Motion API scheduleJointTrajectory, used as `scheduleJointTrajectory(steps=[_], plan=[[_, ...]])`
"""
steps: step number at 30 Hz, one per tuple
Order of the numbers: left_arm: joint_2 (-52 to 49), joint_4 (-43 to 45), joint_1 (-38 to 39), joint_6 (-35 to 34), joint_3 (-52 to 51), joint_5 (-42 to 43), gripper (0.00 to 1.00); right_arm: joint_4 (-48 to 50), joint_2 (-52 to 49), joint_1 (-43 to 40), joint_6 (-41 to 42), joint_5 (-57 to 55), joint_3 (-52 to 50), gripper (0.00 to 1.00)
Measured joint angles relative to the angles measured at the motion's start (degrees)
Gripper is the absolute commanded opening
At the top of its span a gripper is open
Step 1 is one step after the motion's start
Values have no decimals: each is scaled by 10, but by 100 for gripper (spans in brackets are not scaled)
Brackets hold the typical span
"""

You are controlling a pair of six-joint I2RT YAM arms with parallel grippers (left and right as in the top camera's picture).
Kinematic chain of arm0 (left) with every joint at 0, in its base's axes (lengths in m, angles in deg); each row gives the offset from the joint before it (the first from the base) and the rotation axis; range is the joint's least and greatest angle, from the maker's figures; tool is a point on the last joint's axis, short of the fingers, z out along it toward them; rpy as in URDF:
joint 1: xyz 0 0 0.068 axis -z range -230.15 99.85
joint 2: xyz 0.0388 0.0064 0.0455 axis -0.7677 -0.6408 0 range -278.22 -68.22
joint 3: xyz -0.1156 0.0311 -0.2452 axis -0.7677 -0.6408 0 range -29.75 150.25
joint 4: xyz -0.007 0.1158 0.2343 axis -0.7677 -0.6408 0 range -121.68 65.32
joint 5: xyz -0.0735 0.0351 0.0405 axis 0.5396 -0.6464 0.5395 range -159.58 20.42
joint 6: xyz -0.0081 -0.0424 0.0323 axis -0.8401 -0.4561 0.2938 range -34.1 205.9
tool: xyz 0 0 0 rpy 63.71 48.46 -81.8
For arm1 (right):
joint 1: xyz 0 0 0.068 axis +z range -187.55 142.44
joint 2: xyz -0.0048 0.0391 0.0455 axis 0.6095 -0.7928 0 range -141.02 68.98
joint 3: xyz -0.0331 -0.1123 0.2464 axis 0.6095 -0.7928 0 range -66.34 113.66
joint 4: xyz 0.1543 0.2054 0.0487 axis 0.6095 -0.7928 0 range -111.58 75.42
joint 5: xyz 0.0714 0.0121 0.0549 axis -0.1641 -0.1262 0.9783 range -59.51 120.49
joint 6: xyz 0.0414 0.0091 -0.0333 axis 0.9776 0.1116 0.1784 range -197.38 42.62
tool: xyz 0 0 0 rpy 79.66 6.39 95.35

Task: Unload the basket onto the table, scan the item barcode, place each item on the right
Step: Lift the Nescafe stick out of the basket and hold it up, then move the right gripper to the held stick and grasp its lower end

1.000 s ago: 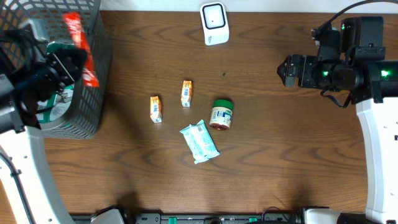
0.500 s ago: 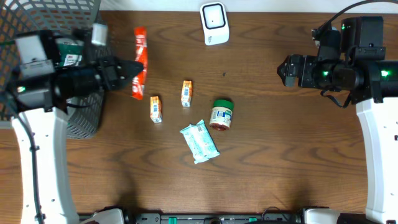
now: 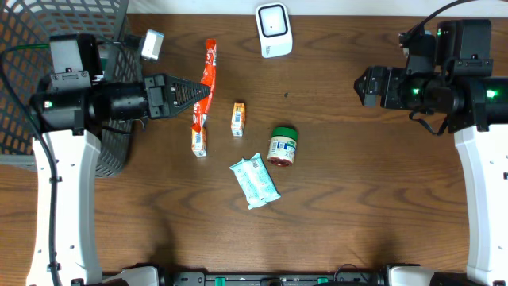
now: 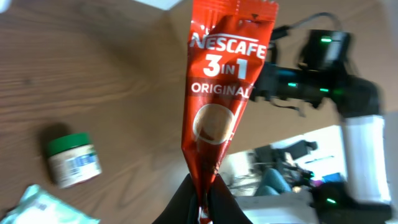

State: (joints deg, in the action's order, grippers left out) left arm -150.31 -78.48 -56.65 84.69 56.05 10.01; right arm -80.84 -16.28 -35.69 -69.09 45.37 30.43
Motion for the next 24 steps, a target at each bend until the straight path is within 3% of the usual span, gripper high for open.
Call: scheduleJointTrajectory(steps=[5, 7, 9, 16, 21, 24], plan=[[0, 2, -2, -3, 0, 59, 8, -23, 0, 0, 1, 54, 0, 99], [0, 6, -2, -4, 0, 71, 8, -25, 0, 0, -3, 103, 0, 78], [0, 20, -2, -12, 0, 77, 8, -26, 0, 1, -15, 176, 0, 67], [0, 170, -2, -113, -3, 90, 8, 14, 0, 48, -76, 411, 0, 74], [0, 216, -2, -181, -3, 90, 8, 87, 0, 137, -90, 434, 0, 73], [0, 219, -2, -206, -3, 90, 8, 134, 0, 202, -98, 411, 0, 46]])
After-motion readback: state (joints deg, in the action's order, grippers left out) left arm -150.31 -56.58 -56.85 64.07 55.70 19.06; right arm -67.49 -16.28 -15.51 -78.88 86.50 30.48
